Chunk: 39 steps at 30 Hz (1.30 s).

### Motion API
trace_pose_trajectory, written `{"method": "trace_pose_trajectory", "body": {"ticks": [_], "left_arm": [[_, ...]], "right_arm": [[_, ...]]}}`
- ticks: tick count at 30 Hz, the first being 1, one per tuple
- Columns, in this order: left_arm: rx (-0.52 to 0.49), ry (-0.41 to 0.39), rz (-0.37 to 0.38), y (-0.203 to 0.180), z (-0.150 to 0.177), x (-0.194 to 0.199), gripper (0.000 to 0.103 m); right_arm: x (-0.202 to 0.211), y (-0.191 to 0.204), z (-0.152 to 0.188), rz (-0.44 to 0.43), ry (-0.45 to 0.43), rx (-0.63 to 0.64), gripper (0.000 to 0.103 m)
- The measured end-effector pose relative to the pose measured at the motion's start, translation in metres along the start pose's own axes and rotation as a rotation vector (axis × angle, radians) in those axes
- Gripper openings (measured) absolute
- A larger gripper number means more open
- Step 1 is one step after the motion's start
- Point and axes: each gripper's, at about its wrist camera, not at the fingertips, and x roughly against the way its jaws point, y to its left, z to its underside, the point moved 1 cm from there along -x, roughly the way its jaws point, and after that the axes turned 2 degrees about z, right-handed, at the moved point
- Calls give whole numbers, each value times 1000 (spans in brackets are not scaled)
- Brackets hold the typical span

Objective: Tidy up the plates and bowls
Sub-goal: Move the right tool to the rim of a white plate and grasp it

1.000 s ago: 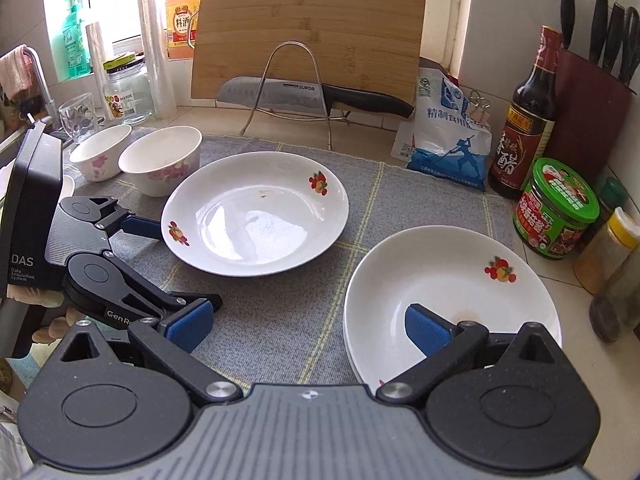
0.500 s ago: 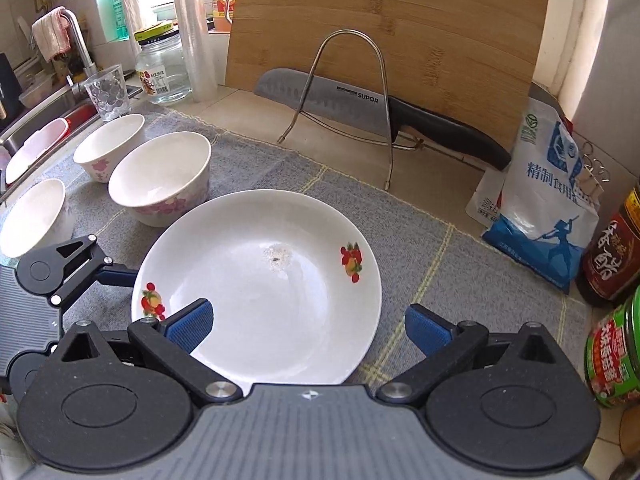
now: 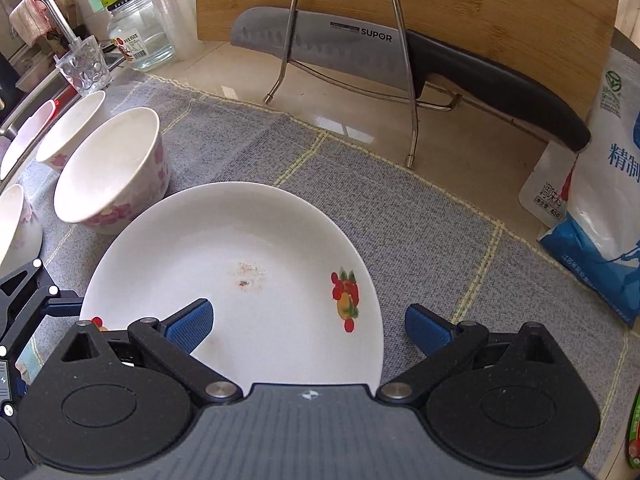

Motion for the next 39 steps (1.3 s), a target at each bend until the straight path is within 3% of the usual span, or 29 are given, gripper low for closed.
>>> {"method": "trace_pose_trajectory", "body": {"ticks": [8, 16, 23, 29, 39], "left_arm": [[-16, 0, 15, 1, -1, 0, 103], [-31, -16, 19, 1, -1, 0, 103], [-51, -27, -2, 3, -3, 1, 103], [-52, -37, -2, 4, -3, 3, 96], [-60, -39, 5, 4, -3, 1, 96]], "right_arm": [[-5, 3, -8, -66, 24, 66, 103], [-8, 7, -21, -192, 121, 178, 103], [-12, -5, -37, -294, 177, 131, 103], [-14, -5, -42, -315, 210, 144, 103], [-15, -6, -43, -320, 222, 153, 103]]}}
